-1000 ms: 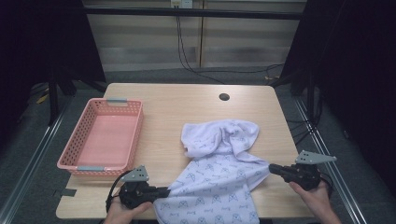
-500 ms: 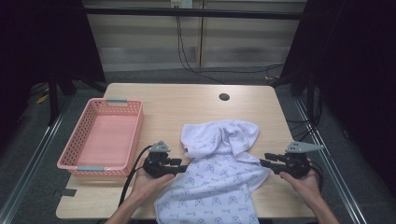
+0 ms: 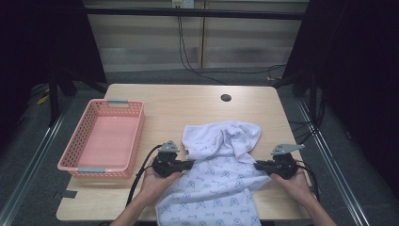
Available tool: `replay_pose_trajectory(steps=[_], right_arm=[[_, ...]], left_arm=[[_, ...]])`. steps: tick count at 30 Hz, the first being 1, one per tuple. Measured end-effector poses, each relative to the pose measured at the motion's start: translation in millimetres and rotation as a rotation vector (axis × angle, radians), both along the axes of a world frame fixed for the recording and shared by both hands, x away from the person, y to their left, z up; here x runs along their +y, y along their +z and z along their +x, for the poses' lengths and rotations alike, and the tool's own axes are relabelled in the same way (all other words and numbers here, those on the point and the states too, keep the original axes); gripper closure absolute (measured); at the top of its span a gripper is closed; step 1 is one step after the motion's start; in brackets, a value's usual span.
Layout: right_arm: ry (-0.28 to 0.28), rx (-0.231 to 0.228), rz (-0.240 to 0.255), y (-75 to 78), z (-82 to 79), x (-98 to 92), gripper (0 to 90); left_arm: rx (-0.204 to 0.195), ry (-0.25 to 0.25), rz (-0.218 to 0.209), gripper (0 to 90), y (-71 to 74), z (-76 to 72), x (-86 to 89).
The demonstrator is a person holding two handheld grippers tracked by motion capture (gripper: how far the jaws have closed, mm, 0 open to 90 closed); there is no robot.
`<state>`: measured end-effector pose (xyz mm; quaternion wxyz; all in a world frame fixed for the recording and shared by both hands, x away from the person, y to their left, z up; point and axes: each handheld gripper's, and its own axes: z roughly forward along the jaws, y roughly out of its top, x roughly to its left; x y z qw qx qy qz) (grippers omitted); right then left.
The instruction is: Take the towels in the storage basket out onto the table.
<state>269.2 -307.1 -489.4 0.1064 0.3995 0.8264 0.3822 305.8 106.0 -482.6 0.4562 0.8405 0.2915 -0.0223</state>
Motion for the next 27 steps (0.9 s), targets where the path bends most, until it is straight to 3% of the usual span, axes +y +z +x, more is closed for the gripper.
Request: replay_pose_trajectory(steps=[2, 5, 9, 11, 13, 15, 18, 21, 23, 25, 27], right_arm=[[-0.002, -0.002, 0.041, 5.6, -7.0, -4.1, 85.2], [0.0, -0.014, 0.108, 16.4, -25.7, -8.6, 85.2], [0.045, -0.005, 0.111, 20.7, -59.4, -3.3, 85.1], [0.061, 0.013, 0.111, 19.9, -73.3, -3.1, 84.8], [0.066, 0.022, 0.118, 20.1, -80.6, -3.9, 84.5], [0.049, 0.005, 0.105, 22.9, -83.7, -3.9, 83.1], [0.031, 0.008, 0.087, 21.4, -76.6, -7.0, 76.7], [0.008, 0.004, 0.106, 20.3, -69.2, -12.5, 59.6], [-0.009, -0.008, 0.096, 22.0, -64.6, -12.0, 56.8], [-0.011, -0.031, 0.077, 20.5, -52.7, -6.8, 54.5], [-0.008, -0.029, 0.068, 16.4, -38.2, -0.2, 51.4]], left_arm=[[0.003, -0.016, -0.002, 89.6, 1.0, -9.6, 6.3], [0.041, -0.063, -0.021, 89.5, 2.8, -29.4, 10.7], [0.049, -0.152, -0.024, 89.4, 9.6, -65.4, 17.1], [0.096, -0.161, -0.079, 89.2, 9.7, -81.6, 23.9], [0.062, -0.158, -0.048, 88.1, 10.2, -89.0, 25.7], [0.067, -0.123, -0.045, 74.7, 10.8, -81.5, 28.5], [0.019, -0.077, -0.012, 68.3, 11.6, -62.0, 31.2], [0.004, -0.038, 0.048, 69.6, 5.6, -35.3, 27.6], [0.014, -0.013, 0.074, 69.8, -3.1, -21.8, 23.2], [0.032, -0.012, 0.081, 69.2, -11.0, -15.0, 17.9], [0.035, -0.045, 0.132, 70.2, -15.5, -16.5, 12.0]])
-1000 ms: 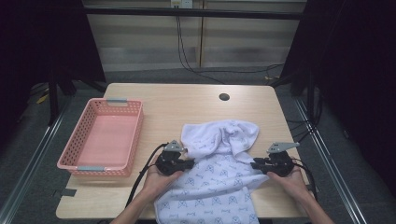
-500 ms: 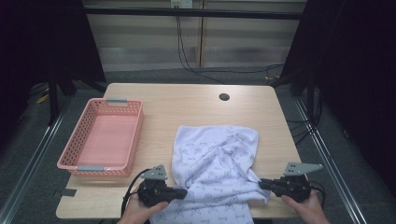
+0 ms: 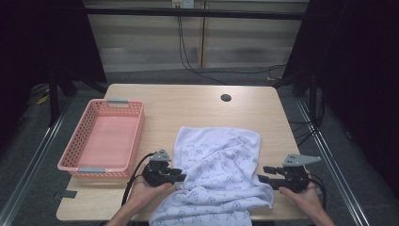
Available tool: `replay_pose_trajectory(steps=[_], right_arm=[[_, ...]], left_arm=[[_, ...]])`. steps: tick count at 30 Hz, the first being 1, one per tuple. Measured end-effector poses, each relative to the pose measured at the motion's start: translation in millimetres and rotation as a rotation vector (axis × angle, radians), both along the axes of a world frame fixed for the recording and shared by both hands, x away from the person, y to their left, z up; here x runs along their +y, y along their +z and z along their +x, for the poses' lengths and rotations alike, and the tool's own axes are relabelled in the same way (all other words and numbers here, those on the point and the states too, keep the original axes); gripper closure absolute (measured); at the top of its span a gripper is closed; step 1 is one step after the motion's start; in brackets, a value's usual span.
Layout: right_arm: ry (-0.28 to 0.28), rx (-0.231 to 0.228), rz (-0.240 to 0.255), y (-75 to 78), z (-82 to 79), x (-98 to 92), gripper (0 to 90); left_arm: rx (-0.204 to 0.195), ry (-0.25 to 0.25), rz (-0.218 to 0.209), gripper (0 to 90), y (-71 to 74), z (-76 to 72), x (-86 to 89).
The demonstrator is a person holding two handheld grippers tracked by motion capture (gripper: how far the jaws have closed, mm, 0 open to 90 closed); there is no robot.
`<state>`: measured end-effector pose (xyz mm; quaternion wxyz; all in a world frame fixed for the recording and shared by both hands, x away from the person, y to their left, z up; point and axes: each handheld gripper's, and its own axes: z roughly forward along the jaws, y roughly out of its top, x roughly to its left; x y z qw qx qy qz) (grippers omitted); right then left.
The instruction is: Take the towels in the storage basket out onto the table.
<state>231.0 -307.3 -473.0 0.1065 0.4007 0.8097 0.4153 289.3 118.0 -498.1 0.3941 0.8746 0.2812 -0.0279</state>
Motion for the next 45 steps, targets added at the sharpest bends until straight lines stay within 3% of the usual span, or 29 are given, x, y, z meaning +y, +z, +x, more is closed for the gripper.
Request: replay_pose_trajectory(steps=[1, 5, 7, 9, 10, 14, 16, 18, 21, 23, 25, 26, 28, 29, 30, 31, 33, 34, 36, 38, 40, 42, 45], right_arm=[[0.003, -0.003, -0.006, -2.0, 7.2, 3.4, 51.1], [-0.008, 0.01, 0.0, -11.4, 33.8, 11.9, 49.9], [-0.003, 0.043, -0.022, -18.2, 41.0, 15.4, 59.5], [0.022, 0.079, -0.049, -23.6, 40.8, 18.4, 75.1], [0.021, 0.093, -0.066, -25.3, 37.0, 19.9, 78.5], [0.02, 0.122, -0.053, -24.6, 20.9, 15.8, 84.2], [0.038, 0.134, -0.059, -23.3, 12.9, 14.7, 84.8], [0.073, 0.159, -0.052, -22.5, 1.5, 13.9, 84.7], [0.139, 0.217, -0.043, -20.1, -17.8, 12.2, 84.6], [0.171, 0.216, -0.076, -17.1, -27.4, 14.0, 84.6], [0.194, 0.205, -0.09, -15.2, -30.1, 17.5, 78.8], [0.189, 0.188, -0.073, -14.3, -29.1, 16.7, 71.2], [0.16, 0.135, -0.021, -7.1, -24.1, 10.5, 67.7], [0.127, 0.097, 0.01, -2.0, -20.6, 6.0, 65.4], [0.093, 0.069, 0.023, 1.7, -17.1, 2.6, 63.1], [0.052, 0.035, 0.034, 6.9, -9.4, -1.6, 63.9], [0.004, -0.004, 0.018, 9.9, 4.5, -4.0, 60.5], [-0.019, -0.016, -0.007, 8.7, 16.6, -3.5, 59.9], [-0.039, -0.023, -0.046, 3.8, 37.6, -2.0, 58.9], [-0.056, -0.021, -0.056, -0.3, 55.3, -1.4, 57.8], [-0.065, -0.011, -0.057, -5.3, 74.3, -1.0, 56.2], [-0.077, 0.009, -0.065, -12.2, 85.8, 0.1, 54.8], [-0.076, 0.048, -0.106, -25.6, 93.6, 4.5, 55.2]], left_arm=[[-0.015, -0.003, 0.006, 72.3, -0.1, -2.9, -0.5], [-0.008, -0.015, 0.017, 84.1, -0.1, -10.6, 4.6], [-0.009, -0.016, 0.03, 86.1, 1.1, -14.2, 6.3], [-0.013, -0.013, 0.028, 86.1, 1.0, -18.8, 8.0], [-0.003, -0.014, 0.022, 86.1, 0.9, -20.7, 9.3], [0.027, -0.024, 0.01, 86.1, 0.7, -31.4, 13.1], [0.024, -0.051, 0.031, 86.1, 2.9, -41.7, 13.0], [0.03, -0.077, 0.037, 85.9, 3.8, -52.1, 14.0], [0.076, -0.142, 0.039, 83.7, 5.3, -70.2, 15.0], [0.092, -0.142, 0.024, 82.7, 5.4, -77.2, 18.4], [0.063, -0.141, 0.022, 79.4, 8.5, -80.6, 19.9], [0.047, -0.125, 0.008, 75.6, 10.9, -78.3, 20.2], [0.033, -0.085, -0.025, 71.9, 15.8, -65.9, 21.4], [0.007, -0.057, -0.027, 71.2, 17.6, -59.6, 21.9], [0.001, -0.01, -0.058, 70.1, 18.8, -47.0, 22.4], [-0.008, 0.031, -0.057, 70.0, 19.2, -36.6, 22.0], [-0.036, 0.092, -0.055, 70.3, 20.6, -20.2, 18.6], [-0.038, 0.088, -0.055, 70.6, 20.7, -13.4, 16.0], [-0.044, 0.117, -0.044, 70.3, 18.9, 0.2, 13.0], [-0.02, 0.163, -0.072, 70.3, 15.8, 11.5, 13.3], [-0.039, 0.164, -0.044, 69.4, 14.7, 17.7, 12.5], [-0.026, 0.184, -0.058, 68.2, 13.3, 22.5, 14.3], [-0.048, 0.202, -0.044, 66.1, 14.0, 23.3, 14.6]])
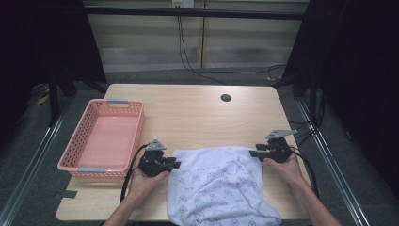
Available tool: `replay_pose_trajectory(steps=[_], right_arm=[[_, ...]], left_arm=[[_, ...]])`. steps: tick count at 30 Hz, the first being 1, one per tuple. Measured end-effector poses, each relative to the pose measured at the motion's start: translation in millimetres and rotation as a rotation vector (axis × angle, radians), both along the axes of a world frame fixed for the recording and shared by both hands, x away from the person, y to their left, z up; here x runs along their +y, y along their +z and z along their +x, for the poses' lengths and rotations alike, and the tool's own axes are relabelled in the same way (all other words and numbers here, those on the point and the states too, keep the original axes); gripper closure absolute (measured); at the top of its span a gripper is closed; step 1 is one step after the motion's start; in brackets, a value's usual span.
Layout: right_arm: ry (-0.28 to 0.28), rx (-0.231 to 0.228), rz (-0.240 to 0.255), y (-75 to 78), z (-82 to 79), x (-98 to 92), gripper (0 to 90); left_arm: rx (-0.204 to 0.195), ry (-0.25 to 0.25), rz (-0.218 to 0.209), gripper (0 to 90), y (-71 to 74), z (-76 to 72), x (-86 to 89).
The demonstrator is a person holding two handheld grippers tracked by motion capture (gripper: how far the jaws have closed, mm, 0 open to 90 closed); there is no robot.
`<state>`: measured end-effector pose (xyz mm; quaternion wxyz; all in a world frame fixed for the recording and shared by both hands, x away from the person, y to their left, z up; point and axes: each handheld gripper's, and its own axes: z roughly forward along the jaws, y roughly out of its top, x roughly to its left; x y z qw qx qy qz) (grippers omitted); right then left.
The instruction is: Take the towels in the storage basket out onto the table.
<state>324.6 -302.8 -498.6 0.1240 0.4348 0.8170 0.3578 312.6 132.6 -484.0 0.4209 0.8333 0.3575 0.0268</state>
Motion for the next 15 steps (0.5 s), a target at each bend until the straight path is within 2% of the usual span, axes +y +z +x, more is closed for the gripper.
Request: replay_pose_trajectory(steps=[2, 4, 7, 11, 12, 15], right_arm=[[0.018, 0.008, 0.019, -3.5, -2.1, 2.1, 61.0], [0.056, 0.012, 0.022, -1.5, -6.2, 2.8, 71.0], [0.058, 0.018, 0.035, 2.6, -10.9, -0.9, 82.7], [0.028, 0.006, 0.083, 8.9, -16.4, -16.1, 85.1], [0.026, 0.006, 0.088, 8.7, -17.0, -19.3, 85.1], [0.021, 0.001, 0.083, 7.4, -18.2, -20.8, 85.0]], left_arm=[[-0.01, -0.004, 0.016, 61.8, 0.2, -0.4, 0.1], [-0.006, -0.008, 0.006, 55.2, -0.5, 0.8, 2.0], [0.007, 0.002, -0.003, 52.5, -1.8, 3.2, 3.6], [0.026, 0.038, -0.005, 50.7, -7.4, 10.6, 5.0], [0.034, 0.038, -0.011, 50.9, -8.7, 12.7, 4.0], [0.021, 0.037, 0.015, 54.0, -11.7, 15.9, -1.3]])
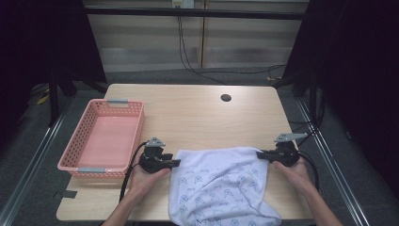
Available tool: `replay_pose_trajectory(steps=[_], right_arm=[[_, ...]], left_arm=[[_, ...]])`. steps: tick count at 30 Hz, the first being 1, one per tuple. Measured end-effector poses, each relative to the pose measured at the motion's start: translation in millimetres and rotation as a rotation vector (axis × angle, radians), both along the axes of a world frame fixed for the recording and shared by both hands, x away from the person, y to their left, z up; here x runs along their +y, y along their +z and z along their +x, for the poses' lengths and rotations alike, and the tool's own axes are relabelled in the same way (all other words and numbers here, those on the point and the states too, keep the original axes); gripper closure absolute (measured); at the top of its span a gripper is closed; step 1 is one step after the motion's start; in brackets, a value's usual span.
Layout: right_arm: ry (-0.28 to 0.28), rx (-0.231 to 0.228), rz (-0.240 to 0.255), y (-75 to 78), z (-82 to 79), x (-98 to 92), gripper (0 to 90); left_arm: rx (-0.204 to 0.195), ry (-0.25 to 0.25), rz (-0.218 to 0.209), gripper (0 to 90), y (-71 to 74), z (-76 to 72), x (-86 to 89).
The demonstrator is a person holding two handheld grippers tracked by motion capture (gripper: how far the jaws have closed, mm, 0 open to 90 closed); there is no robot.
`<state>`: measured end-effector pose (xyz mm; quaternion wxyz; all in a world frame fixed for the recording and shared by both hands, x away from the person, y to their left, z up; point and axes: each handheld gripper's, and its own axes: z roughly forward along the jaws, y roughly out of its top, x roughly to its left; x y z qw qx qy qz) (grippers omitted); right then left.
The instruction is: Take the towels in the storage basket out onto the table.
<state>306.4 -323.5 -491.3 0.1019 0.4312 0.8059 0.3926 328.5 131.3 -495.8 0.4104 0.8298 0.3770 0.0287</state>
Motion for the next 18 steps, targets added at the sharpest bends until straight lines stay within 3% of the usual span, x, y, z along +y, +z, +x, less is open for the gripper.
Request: replay_pose_trajectory(steps=[3, 6, 9, 10, 11, 13, 18], right_arm=[[-0.003, 0.0, 0.009, 1.2, 0.1, 1.0, 84.8], [-0.005, -0.003, 0.014, 1.6, 0.1, 0.3, 84.4], [-0.006, 0.002, 0.021, 1.0, 0.1, 1.3, 84.1], [-0.005, 0.007, 0.025, 0.9, -0.2, 2.1, 84.2], [-0.003, 0.003, 0.026, 1.1, -0.4, 2.4, 84.2], [-0.006, -0.003, 0.043, 4.1, -2.3, 1.5, 84.6], [-0.032, -0.073, 0.112, 27.3, -9.9, -9.0, 85.2]], left_arm=[[-0.005, -0.004, 0.04, 55.8, -4.4, 1.4, -3.1], [-0.012, 0.009, 0.044, 55.2, -4.5, 1.4, -4.8], [-0.004, -0.052, 0.034, 69.7, -5.7, -0.3, -12.2], [-0.005, -0.062, 0.043, 80.7, -5.5, -0.6, -14.4], [0.012, -0.078, 0.029, 83.2, -4.8, 0.1, -17.0], [0.004, -0.077, -0.012, 85.7, 1.0, 0.7, -15.6], [-0.077, -0.046, -0.099, 86.3, 31.2, 1.5, -6.1]])
